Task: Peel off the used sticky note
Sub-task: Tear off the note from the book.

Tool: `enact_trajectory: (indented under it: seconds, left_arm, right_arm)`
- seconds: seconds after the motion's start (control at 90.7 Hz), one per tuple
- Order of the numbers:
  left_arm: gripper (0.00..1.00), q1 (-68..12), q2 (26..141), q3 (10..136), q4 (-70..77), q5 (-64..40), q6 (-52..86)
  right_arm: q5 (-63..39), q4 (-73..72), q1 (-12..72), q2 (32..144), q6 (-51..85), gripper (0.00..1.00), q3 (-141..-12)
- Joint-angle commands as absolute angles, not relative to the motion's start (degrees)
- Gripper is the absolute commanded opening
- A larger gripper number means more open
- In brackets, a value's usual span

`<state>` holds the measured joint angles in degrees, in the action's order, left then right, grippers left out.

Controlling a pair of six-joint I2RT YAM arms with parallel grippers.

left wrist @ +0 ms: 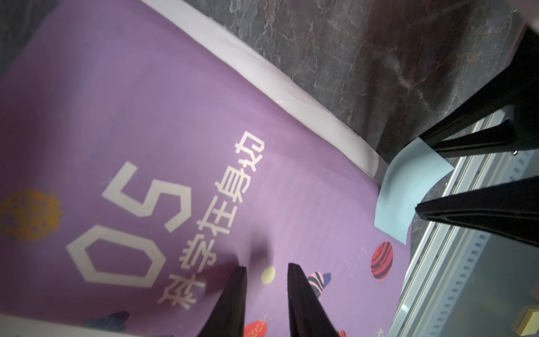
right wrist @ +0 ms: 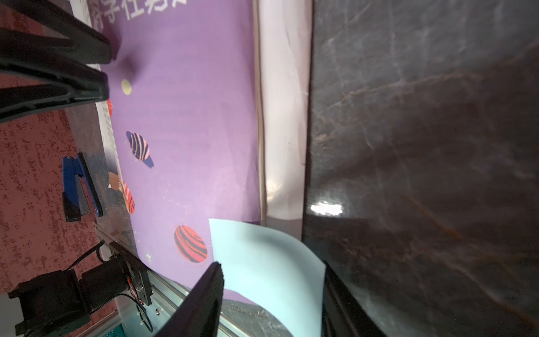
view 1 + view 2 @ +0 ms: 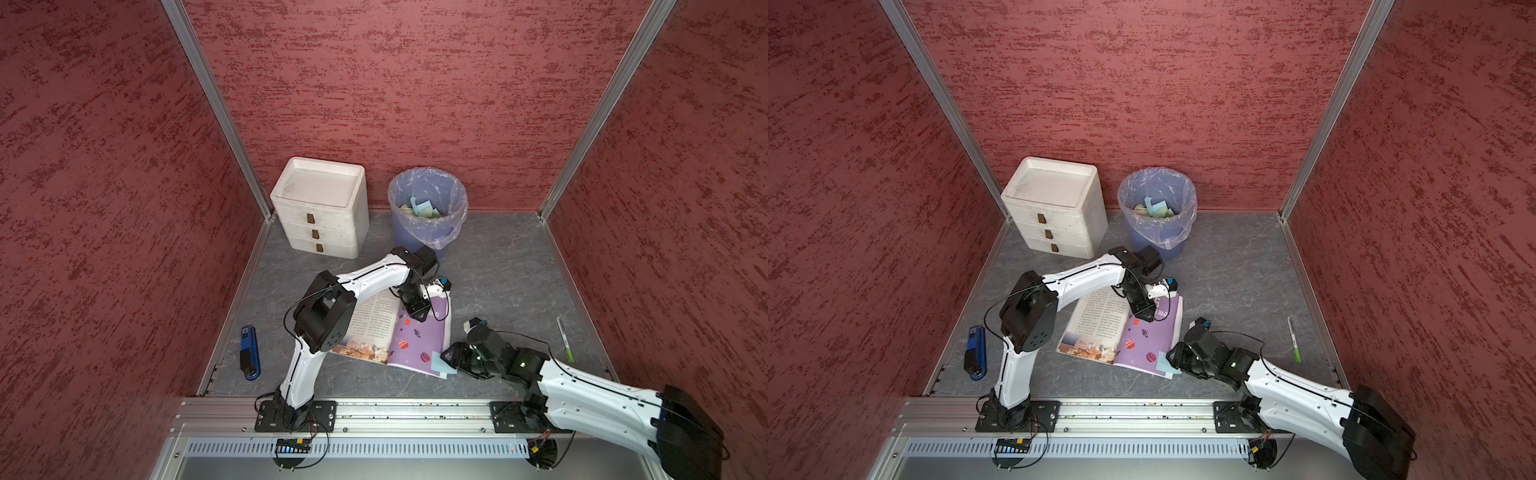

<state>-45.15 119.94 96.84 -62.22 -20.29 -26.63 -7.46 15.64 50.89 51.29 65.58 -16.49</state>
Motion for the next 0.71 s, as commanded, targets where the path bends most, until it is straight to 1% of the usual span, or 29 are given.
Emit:
enact_trajectory:
  seconds: [0.0, 0.055, 0.242, 0.463, 0.54, 0.617, 0.694]
  left_arm:
    - [0.27, -46.58, 122.42, 100.31, -63.27, -19.57, -27.74]
    - [0.27, -47.16, 123.48, 102.00, -63.91, -19.51, -28.00]
    - [0.27, -48.69, 127.70, 106.88, -65.38, -19.18, -28.73]
    - [0.27, -49.65, 131.85, 108.34, -65.30, -18.55, -29.04]
    - [0.27, -49.66, 132.87, 108.69, -65.21, -18.46, -29.13]
    - [0.27, -49.53, 133.44, 108.72, -65.07, -18.38, -29.21]
    - [0.26, -49.40, 133.99, 108.83, -65.10, -18.37, -29.18]
  right_arm:
    - [-7.74, 15.59, 50.61, 50.67, 63.88, 0.46, -17.76]
    - [-7.65, 16.04, 50.61, 50.50, 63.41, 0.42, -18.05]
    - [-5.98, 21.04, 50.62, 50.69, 60.60, 0.33, -20.98]
    - [-3.77, 27.09, 50.62, 53.69, 55.30, 0.10, -26.49]
    - [-3.72, 28.18, 50.58, 55.32, 53.64, 0.04, -27.96]
    - [-3.67, 29.12, 50.69, 56.42, 51.84, 0.00, -29.34]
    - [-3.53, 29.95, 50.78, 56.62, 50.24, 0.00, -30.72]
